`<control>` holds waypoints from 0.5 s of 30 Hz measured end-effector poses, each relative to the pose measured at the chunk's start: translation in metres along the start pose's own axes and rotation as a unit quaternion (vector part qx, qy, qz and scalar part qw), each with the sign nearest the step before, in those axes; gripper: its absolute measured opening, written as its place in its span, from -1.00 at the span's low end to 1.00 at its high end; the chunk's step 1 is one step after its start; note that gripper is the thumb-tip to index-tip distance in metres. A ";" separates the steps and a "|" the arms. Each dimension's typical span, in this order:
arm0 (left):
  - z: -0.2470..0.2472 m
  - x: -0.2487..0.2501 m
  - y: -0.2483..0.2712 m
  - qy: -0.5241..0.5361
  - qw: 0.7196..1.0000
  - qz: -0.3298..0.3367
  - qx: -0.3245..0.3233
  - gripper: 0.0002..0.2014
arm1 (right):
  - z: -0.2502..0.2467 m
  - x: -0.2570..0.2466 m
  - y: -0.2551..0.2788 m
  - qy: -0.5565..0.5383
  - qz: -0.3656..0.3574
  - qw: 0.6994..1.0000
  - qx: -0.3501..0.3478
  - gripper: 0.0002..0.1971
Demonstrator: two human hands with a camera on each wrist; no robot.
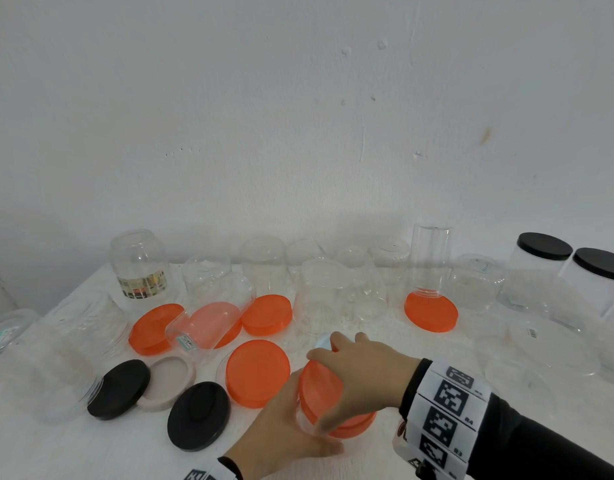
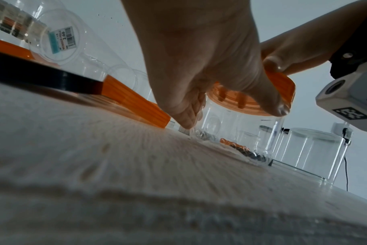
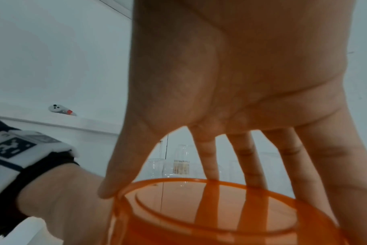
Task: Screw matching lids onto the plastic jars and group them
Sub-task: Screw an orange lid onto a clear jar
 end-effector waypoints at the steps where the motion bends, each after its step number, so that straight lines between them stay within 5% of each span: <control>1: 0.000 0.000 0.000 -0.002 1.000 -0.001 0.002 0.10 | 0.001 0.001 0.000 -0.002 0.003 1.000 0.001 0.00; 6: -0.001 0.005 0.004 -0.008 1.000 0.008 0.003 0.04 | 0.002 -0.002 0.002 -0.045 -0.043 0.997 -0.043 0.02; 15: -0.001 0.010 0.008 -0.017 1.000 -0.006 0.003 -0.05 | 0.004 0.004 0.001 0.005 -0.061 0.998 0.016 -0.05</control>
Point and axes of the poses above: each hand's wrist, its own y-axis away from the middle knuckle, its own z-axis out of the palm, x = y × z, the point moved 7 cm from there along -y, towards the middle knuckle, and after that the axes turned 15 degrees about -z, right-handed, at the moved point
